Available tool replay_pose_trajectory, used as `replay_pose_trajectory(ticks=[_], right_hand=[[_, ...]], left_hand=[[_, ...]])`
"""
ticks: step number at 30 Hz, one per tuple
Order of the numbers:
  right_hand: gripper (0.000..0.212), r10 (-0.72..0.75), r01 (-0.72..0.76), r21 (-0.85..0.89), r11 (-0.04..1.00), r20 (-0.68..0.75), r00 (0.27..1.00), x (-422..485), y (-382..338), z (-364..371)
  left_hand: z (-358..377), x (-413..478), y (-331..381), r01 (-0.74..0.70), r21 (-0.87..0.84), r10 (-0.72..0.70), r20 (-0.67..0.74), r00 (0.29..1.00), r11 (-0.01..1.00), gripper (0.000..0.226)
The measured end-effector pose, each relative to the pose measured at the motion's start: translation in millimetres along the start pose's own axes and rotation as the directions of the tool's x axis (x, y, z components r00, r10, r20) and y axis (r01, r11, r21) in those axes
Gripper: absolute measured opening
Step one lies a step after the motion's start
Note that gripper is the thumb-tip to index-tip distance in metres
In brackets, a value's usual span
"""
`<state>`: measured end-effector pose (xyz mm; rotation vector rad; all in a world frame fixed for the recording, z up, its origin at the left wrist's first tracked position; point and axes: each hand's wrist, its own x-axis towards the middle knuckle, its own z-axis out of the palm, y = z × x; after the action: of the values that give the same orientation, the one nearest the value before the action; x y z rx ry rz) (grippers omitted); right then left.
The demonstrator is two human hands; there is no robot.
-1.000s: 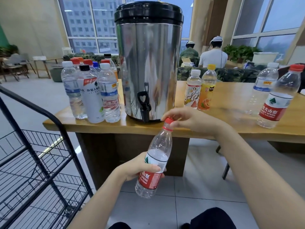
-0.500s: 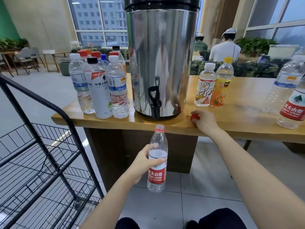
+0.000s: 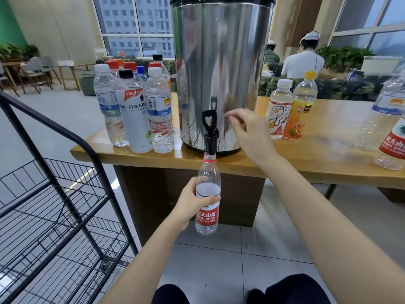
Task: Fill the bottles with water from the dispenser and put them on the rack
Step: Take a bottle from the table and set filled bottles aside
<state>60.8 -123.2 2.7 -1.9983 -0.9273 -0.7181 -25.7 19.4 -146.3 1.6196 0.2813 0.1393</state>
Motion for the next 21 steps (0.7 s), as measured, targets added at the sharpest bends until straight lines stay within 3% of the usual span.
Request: replay_pose_trajectory(ticks=[4,8,14,21], right_hand=[[0.028,-0.098,0.096,0.048,0.994,0.046,0.994,7.3,-30.6,4.3],[0.025,-0.105,0.105,0.002,0.994,0.057,0.993,12.6,-34.1,7.5],[0.011,-0.081,0.081,-0.012,0.997,-0.036,0.996,12.6,-35.1,16.6],[0.004,-0.243,0.242,-0.035,0.970,-0.070,0.967,-11.9,-36.9,13.1]], left_hand=[[-1.0,2.0,5.3,-0.018,0.033,0.018,-0.015,1.000,0.999,0.062],[0.2,2.6,7.7,-0.017,0.056,0.018,-0.019,1.000,0.998,0.062],[5.1,3.7,6.6,-0.010,0.047,0.011,-0.034,0.999,0.999,0.061],[8.5,2.7,7.3,0.008,0.016,-0.007,-0.038,0.999,1.000,0.061]])
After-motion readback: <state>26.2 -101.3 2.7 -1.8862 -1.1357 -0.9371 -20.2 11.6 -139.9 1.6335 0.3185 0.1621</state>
